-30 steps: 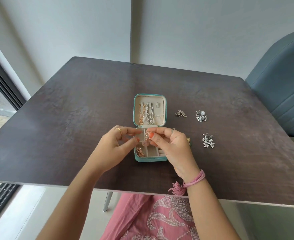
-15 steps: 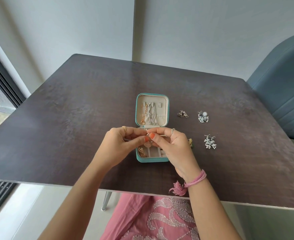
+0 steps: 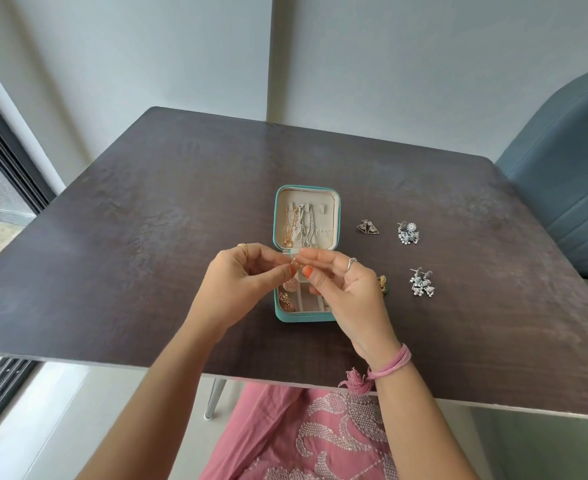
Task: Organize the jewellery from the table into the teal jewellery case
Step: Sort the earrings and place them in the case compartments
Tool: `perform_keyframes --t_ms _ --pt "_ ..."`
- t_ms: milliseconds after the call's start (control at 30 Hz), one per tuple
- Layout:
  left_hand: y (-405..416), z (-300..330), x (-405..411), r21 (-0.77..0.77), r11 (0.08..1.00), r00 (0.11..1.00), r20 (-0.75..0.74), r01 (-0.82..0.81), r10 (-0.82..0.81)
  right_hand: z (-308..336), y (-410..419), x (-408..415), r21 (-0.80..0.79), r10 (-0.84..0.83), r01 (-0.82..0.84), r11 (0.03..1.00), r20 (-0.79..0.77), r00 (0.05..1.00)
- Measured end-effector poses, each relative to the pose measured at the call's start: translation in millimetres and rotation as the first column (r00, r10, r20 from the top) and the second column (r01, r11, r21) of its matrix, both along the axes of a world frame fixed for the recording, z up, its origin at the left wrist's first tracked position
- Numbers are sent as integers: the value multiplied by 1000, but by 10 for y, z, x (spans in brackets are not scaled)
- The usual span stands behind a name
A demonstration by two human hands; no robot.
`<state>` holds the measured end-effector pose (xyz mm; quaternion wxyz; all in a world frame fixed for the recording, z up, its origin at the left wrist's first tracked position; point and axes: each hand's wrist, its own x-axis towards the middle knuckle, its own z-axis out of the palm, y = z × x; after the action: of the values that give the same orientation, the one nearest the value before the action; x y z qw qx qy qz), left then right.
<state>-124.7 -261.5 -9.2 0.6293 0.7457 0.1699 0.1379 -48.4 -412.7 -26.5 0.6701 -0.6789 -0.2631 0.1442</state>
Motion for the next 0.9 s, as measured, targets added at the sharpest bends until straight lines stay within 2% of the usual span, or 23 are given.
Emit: perform_keyframes --t_ms 67,233,367,500,700,900 --pt "-32 -12 -6 -12 998 998 3 -57 57 -27 -1 4 -60 13 -9 998 73 997" --pt "-126 -31 -15 -3 989 989 -15 -145 145 -49 20 -7 -189 18 11 982 148 989" --pt "-118 -57 -24 -35 993 992 -49 -115 114 -45 50 -25 -201 6 42 979 232 973" --pt "-68 -59 -48 28 998 996 -69 -58 60 -46 59 -34 -246 18 59 967 299 954" --pt "9 -21 -70 183 983 992 -119 -17 39 -57 30 7 -260 30 39 965 256 966" --pt "27 -40 -66 172 984 993 -118 39 -19 -33 40 -25 -252 39 24 967 240 970"
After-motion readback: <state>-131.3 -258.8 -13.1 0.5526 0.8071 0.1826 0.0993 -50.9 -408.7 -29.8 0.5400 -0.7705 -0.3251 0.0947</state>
